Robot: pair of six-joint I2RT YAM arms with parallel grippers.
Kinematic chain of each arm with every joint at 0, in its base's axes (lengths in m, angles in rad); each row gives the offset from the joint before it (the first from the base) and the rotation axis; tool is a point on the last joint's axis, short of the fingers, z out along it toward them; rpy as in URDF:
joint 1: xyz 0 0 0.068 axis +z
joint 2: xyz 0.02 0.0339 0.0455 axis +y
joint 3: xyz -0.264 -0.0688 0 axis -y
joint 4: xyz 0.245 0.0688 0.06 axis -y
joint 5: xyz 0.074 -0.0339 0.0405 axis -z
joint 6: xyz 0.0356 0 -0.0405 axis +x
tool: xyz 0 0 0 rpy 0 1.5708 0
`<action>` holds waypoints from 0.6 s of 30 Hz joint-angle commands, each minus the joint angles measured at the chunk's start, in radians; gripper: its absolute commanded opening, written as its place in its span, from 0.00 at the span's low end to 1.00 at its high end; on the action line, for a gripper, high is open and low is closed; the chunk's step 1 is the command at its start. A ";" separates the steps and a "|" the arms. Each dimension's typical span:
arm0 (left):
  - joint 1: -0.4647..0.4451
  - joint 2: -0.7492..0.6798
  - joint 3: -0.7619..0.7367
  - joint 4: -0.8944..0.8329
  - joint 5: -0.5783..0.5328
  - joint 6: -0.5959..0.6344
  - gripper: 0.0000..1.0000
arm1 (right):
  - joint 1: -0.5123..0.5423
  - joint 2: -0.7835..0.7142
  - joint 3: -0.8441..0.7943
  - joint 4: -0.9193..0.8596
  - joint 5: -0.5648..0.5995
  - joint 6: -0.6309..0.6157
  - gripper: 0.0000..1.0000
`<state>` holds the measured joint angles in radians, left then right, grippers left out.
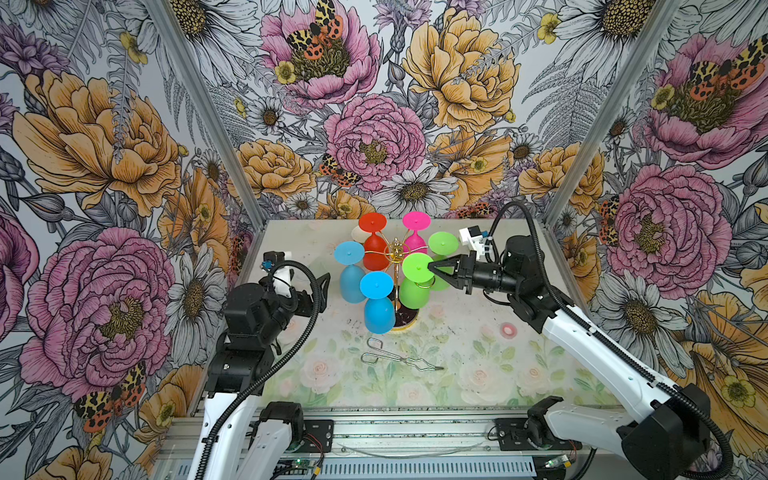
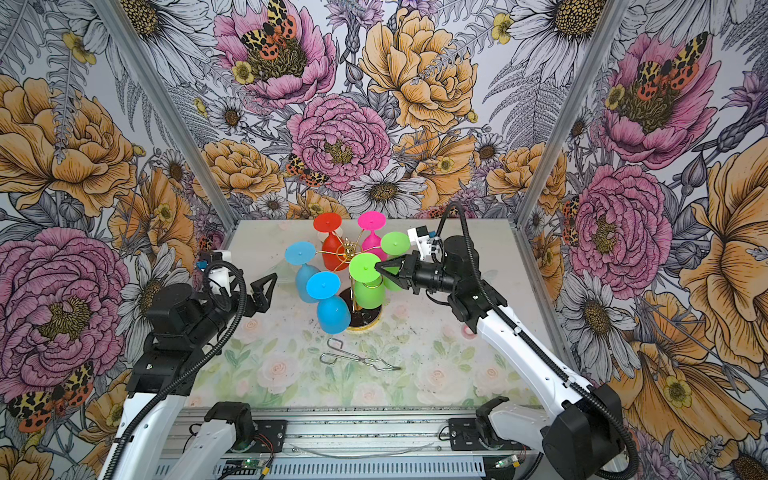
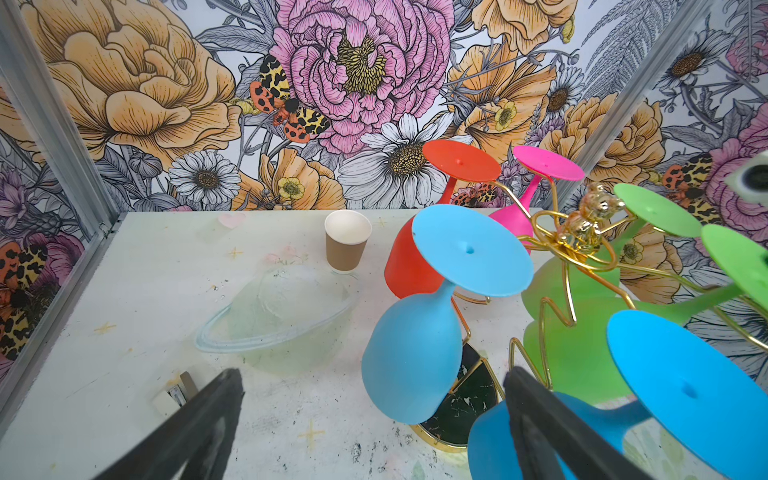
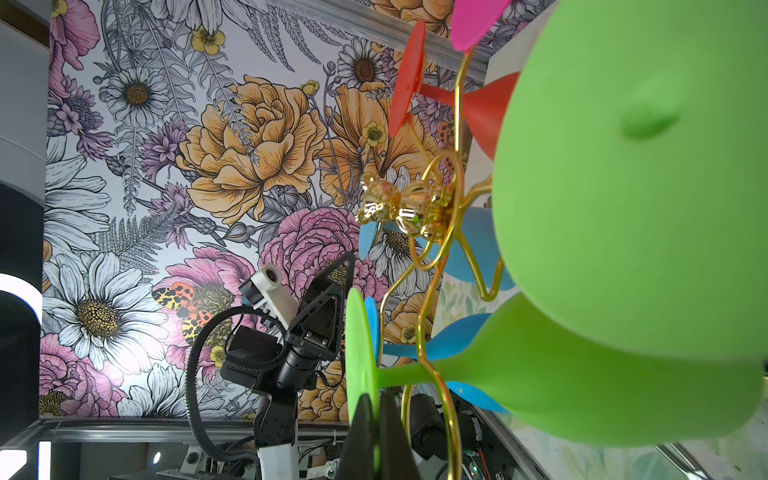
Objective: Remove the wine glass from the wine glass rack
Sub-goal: 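Close the right gripper on the lime green glass base and lift it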
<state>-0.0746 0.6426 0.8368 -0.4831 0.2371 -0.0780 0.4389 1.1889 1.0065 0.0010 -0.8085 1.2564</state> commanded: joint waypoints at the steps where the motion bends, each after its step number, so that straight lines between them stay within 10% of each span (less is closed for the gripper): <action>1: 0.006 0.005 0.015 -0.002 0.014 0.017 0.99 | 0.008 0.010 0.009 0.074 0.013 0.020 0.00; 18: 0.007 0.002 0.016 -0.009 0.024 0.023 0.99 | 0.028 0.043 0.065 -0.031 0.013 -0.066 0.00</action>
<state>-0.0746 0.6506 0.8368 -0.4831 0.2382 -0.0742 0.4538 1.2259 1.0245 -0.0105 -0.8051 1.2350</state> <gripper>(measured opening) 0.988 0.049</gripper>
